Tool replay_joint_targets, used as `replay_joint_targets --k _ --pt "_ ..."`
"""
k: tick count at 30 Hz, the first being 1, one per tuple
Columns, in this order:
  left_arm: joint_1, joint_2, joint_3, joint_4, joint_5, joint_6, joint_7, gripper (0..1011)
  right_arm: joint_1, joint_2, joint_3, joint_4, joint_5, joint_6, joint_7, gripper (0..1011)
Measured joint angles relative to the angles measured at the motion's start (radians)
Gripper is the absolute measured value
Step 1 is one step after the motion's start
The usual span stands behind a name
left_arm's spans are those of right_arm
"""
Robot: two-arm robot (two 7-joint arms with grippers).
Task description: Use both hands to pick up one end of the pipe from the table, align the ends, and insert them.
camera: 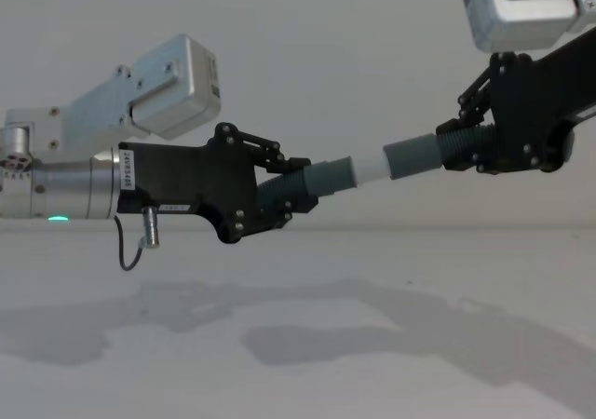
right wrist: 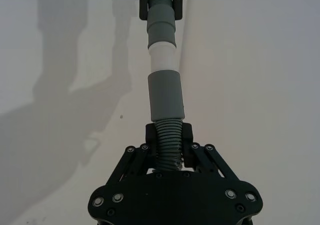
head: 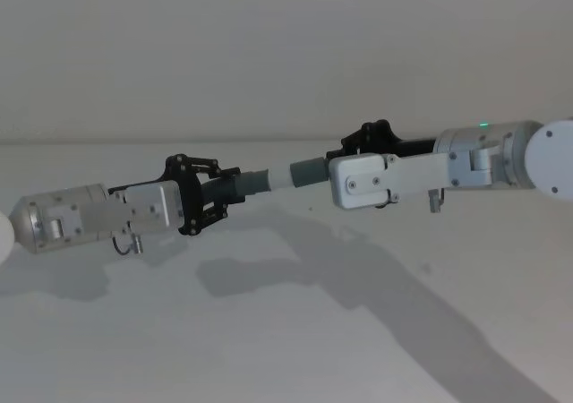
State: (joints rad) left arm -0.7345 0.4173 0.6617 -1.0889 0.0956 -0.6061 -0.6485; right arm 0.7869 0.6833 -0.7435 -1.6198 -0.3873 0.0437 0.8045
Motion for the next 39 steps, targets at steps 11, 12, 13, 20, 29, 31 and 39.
replay_joint_targets --k 11,12,13,20,29,31,39 --pt "0.0 0.0 0.0 0.0 0.0 0.0 0.0 320 0.004 -0.005 -0.001 -0.006 0.001 0.008 0.011 253" --pt "0.0 0.0 0.0 0.0 0.0 0.0 0.0 320 0.005 -0.006 -0.002 -0.006 0.002 0.007 0.013 253" --pt "0.0 0.0 0.0 0.0 0.0 0.0 0.0 320 0.006 -0.006 -0.002 -0.006 0.003 0.006 0.014 253" --pt "0.0 0.0 0.0 0.0 0.0 0.0 0.0 320 0.012 -0.008 -0.005 -0.008 0.012 0.002 0.017 255" --pt "0.0 0.0 0.0 0.0 0.0 0.0 0.0 320 0.015 -0.009 -0.008 -0.011 0.019 0.003 0.018 253" --pt "0.0 0.0 0.0 0.0 0.0 0.0 0.0 320 0.016 -0.009 -0.008 -0.011 0.021 0.003 0.019 255" --pt "0.0 0.0 0.0 0.0 0.0 0.0 0.0 320 0.017 -0.01 -0.009 -0.012 0.023 0.004 0.019 253"
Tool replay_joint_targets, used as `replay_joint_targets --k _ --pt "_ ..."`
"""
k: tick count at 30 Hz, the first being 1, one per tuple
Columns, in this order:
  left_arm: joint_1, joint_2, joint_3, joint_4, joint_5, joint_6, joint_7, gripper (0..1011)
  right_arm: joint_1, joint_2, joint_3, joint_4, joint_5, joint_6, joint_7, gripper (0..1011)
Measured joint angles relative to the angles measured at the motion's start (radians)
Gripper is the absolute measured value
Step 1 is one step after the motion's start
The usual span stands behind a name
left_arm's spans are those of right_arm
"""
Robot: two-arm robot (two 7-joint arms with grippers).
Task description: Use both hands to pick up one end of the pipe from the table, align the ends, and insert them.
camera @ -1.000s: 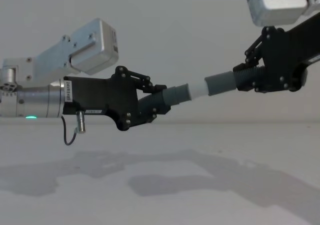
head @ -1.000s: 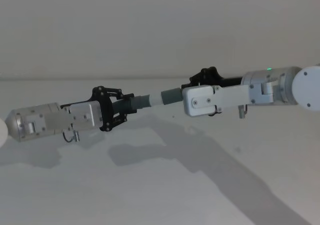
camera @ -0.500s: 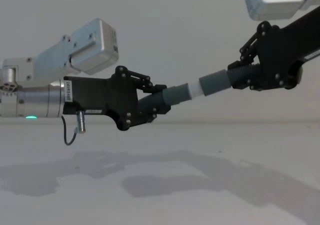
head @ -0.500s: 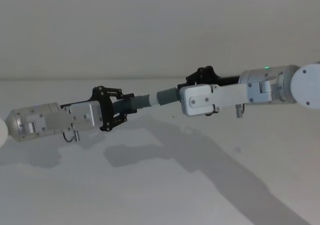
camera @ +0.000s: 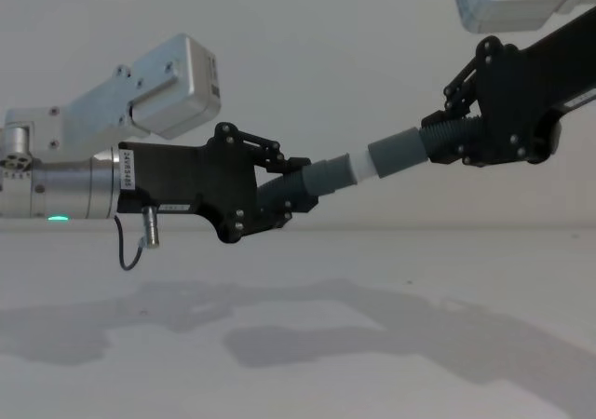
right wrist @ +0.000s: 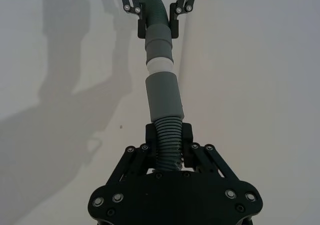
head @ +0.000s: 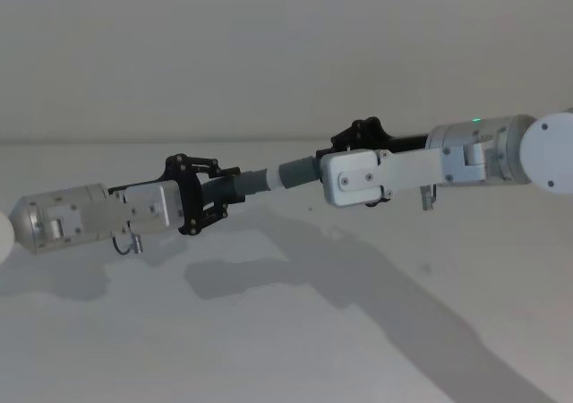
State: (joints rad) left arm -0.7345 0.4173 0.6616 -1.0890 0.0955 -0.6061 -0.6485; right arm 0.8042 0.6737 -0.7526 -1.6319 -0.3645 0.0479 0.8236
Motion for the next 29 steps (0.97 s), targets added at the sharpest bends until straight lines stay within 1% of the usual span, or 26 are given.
replay_joint_targets --k 29 --pt "0.0 0.0 0.0 0.0 0.0 0.0 0.0 320 0.002 0.0 -0.001 -0.001 0.003 0.0 0.0 253"
